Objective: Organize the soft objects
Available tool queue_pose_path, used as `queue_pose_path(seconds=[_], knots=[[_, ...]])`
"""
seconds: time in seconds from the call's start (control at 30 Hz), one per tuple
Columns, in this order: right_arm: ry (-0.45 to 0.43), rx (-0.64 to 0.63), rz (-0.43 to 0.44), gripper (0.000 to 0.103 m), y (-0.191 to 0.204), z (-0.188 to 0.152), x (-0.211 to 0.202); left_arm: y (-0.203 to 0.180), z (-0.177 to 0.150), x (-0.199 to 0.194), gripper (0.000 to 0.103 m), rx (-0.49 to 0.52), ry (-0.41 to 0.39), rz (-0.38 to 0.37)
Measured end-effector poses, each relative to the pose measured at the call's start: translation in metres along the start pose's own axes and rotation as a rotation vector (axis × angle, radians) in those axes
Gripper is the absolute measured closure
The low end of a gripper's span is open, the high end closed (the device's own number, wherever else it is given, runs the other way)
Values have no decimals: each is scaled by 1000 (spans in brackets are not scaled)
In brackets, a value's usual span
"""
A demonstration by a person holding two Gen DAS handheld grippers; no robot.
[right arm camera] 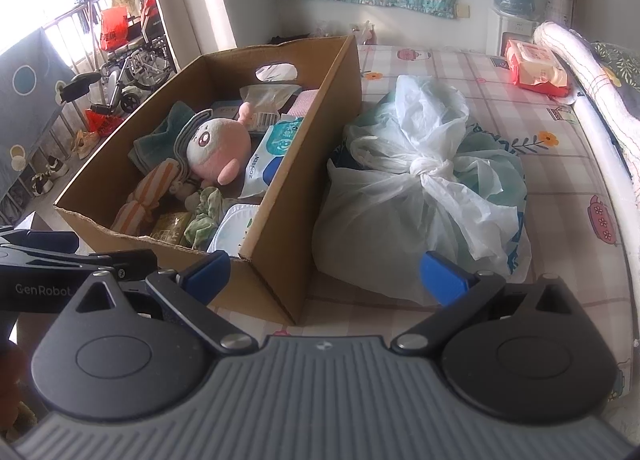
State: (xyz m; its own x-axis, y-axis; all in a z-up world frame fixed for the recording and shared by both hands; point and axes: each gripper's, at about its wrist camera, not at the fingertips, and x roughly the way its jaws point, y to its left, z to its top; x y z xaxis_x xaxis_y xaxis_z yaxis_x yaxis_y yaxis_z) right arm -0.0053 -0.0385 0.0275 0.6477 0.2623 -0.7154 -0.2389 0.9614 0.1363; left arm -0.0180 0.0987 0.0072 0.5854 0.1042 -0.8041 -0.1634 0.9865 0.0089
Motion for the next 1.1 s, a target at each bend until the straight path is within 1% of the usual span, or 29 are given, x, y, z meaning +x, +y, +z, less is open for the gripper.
queue_pose_path(seconds=[0.57, 1.1], knots=[[52, 0, 10, 1, 2, -2, 15, 2, -1, 11, 3, -1, 52, 12], [62, 1, 11, 1, 2, -4, 18, 2, -3, 12, 3, -2, 61, 14]])
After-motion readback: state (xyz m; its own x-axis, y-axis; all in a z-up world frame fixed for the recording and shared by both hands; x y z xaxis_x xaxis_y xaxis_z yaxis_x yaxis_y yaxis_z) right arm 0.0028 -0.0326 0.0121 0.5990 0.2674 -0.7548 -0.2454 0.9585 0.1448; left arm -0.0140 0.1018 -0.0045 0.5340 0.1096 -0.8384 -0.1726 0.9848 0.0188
